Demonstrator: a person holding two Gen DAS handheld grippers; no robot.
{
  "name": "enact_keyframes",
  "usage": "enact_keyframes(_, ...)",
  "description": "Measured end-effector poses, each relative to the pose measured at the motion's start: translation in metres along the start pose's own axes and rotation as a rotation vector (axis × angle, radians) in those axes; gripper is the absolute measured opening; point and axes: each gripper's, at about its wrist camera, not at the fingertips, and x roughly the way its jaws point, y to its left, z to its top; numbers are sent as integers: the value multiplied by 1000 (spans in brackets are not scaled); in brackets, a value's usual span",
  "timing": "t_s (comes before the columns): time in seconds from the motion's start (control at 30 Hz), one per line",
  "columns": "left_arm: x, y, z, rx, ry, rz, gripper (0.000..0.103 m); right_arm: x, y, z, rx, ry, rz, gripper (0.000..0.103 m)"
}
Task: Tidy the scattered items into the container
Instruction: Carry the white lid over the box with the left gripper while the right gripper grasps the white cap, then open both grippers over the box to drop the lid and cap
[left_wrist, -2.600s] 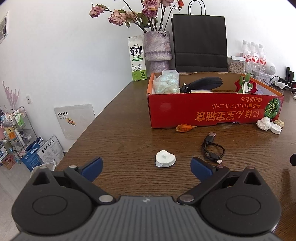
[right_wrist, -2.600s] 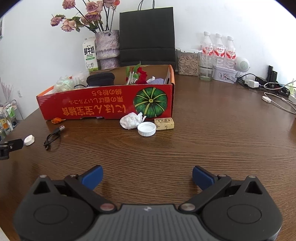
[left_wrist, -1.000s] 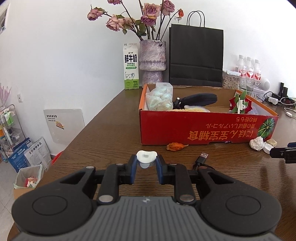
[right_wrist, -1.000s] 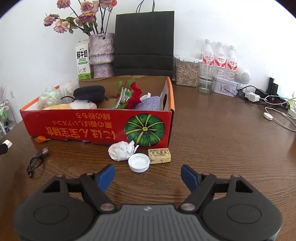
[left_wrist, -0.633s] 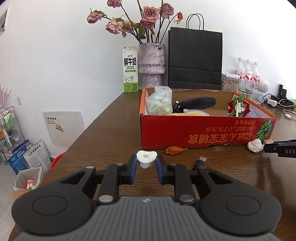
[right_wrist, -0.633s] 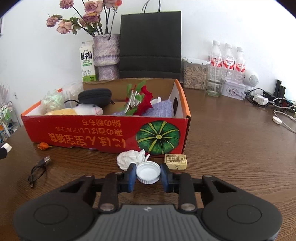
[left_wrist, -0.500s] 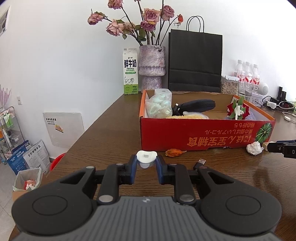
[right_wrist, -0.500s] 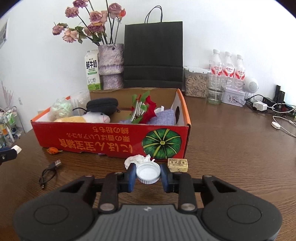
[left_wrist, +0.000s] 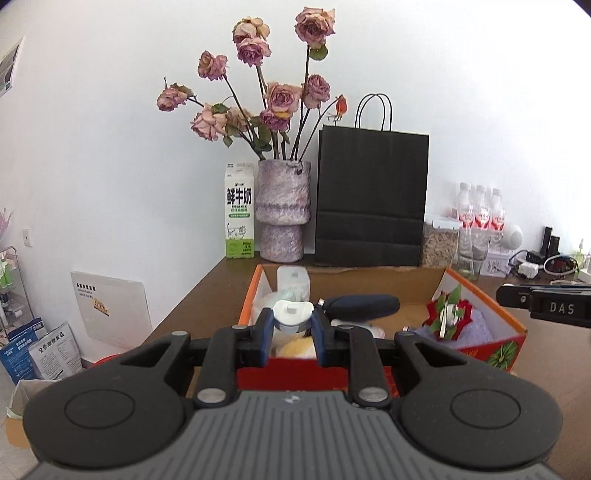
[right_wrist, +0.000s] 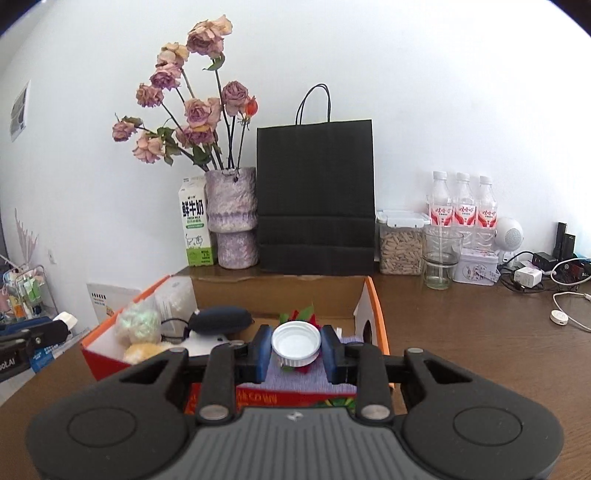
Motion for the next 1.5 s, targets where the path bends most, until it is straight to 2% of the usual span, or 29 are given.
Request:
enact_keyframes(0.2, 40, -31, 38, -31, -81, -19, 22, 40, 1, 28, 68, -53, 20, 27)
enact_keyframes(0.33, 77, -41, 29, -49, -109, 28, 22, 60, 2, 13, 64, -25, 33, 27)
enact_keyframes(0.43, 96, -38, 13, -17, -40, 79, 22, 65, 2, 5, 53, -22, 36, 27)
enact_keyframes(0.5, 100, -33, 8, -26, -10, 82, 8, 65, 3, 2, 46, -23, 27, 27)
enact_keyframes(0.87, 101, -35, 0, -11, 10, 65, 9, 67, 7, -5, 29, -7, 17, 29)
enact_keyframes(0.93, 100, -34, 0, -12, 10, 83, 22, 67, 8, -7, 30, -3, 19, 61)
enact_keyframes(0.97, 98, -33, 0, -14, 6, 92, 55, 65, 8, -8, 27, -9, 14, 94)
enact_keyframes(1.0, 95, -32, 0, -21, -11, 106, 96, 63, 10, -8, 19, -27, 6, 103)
enact_keyframes(1.03, 90, -31, 1, -26, -40, 121, 103, 59, 12, -8, 8, -45, -1, 103)
enact_keyframes(1.17, 78, -30, 1, -21, -117, 172, 103, 52, 16, -8, -5, -76, -1, 103)
enact_keyframes(1.5, 77, -31, -3, -8, -113, 175, 103, 48, 18, -10, -10, -78, -16, 103)
